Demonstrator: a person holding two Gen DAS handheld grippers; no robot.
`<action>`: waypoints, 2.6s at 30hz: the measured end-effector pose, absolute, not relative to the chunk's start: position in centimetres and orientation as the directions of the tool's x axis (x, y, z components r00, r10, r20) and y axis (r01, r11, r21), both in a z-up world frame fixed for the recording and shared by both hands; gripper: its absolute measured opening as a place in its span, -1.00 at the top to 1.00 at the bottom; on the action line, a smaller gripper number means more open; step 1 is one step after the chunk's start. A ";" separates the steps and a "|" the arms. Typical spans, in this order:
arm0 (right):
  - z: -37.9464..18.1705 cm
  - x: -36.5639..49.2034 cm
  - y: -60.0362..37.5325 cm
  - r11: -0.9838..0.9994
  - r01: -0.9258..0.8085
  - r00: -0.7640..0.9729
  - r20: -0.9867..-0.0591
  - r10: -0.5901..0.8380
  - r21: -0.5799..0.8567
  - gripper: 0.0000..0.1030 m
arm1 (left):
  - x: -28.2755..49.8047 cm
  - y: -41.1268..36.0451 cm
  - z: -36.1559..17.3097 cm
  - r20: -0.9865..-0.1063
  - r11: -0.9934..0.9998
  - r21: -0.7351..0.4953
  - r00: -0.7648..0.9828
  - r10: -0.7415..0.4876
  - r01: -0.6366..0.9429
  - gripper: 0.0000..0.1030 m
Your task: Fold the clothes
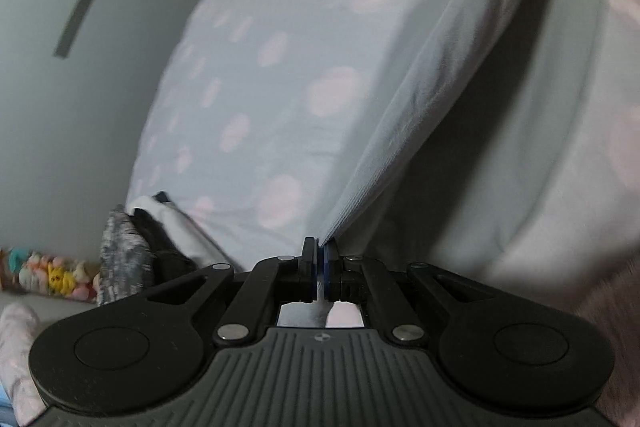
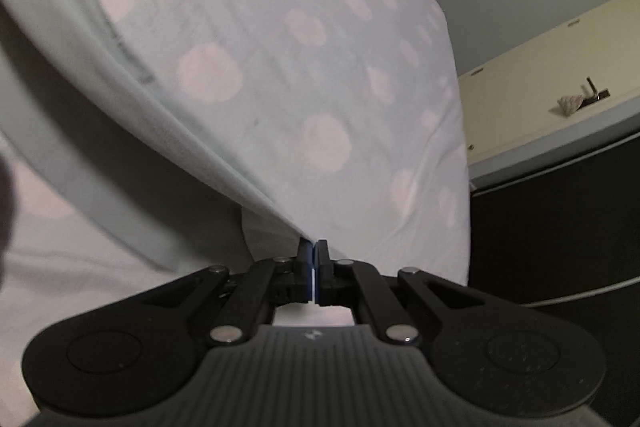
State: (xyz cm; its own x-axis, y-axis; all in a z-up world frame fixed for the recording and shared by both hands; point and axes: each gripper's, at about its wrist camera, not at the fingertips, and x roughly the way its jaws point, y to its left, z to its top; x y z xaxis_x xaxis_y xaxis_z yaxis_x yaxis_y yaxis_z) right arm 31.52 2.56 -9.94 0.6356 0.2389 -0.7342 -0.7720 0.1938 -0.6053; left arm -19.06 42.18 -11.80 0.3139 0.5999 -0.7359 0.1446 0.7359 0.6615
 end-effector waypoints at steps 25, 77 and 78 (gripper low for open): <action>-13.8 24.7 -1.9 0.219 -0.766 0.642 -0.739 0.206 -0.604 0.98 | -21.2 41.7 -17.2 -0.885 0.841 0.464 0.125 0.448 0.276 -0.05; -12.5 27.4 -2.8 0.695 -0.695 0.525 -0.790 0.317 -0.183 0.44 | -6.5 32.7 -13.8 -0.917 0.968 0.204 0.376 0.135 0.148 0.43; -12.5 27.5 -3.0 0.698 -0.692 0.527 -0.791 0.312 -0.186 0.42 | -6.1 32.2 -14.2 -0.921 0.970 0.184 0.372 0.113 0.161 0.43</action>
State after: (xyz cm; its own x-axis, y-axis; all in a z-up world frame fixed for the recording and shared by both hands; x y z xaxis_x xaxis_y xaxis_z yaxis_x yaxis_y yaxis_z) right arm 27.54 -3.02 -12.55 0.5270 0.3118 -0.7906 -0.6918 0.6977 -0.1860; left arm -6.15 32.22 -14.20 0.3724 0.1129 -0.9212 0.1615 0.9696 0.1841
